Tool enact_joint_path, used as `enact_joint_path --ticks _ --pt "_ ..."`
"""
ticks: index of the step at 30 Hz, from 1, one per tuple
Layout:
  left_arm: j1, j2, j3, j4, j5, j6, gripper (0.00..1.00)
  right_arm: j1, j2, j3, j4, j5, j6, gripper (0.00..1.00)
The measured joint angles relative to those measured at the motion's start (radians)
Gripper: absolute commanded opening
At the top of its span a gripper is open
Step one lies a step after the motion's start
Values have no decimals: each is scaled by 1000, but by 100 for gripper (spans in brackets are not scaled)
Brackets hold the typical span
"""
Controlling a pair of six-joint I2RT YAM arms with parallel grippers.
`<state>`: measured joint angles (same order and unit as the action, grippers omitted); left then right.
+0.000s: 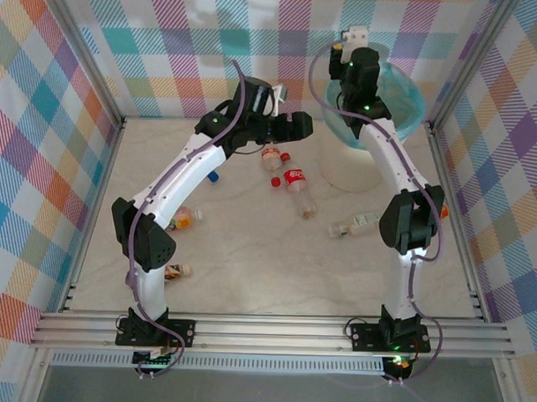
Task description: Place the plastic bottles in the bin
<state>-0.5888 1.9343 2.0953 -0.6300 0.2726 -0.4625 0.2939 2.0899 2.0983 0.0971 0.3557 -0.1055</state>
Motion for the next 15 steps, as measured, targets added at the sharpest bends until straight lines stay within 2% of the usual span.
enact_joint_path --ticks 3,7,15 --pt "0 17 13 -4 1 0 86 -21 1 -82 -3 -18 45 54" --pt "0 25 17 -16 7 0 85 -26 4 -102 -7 -40 90 63" --pt "0 25 18 -23 7 0 85 -25 -6 -95 -7 -69 128 72"
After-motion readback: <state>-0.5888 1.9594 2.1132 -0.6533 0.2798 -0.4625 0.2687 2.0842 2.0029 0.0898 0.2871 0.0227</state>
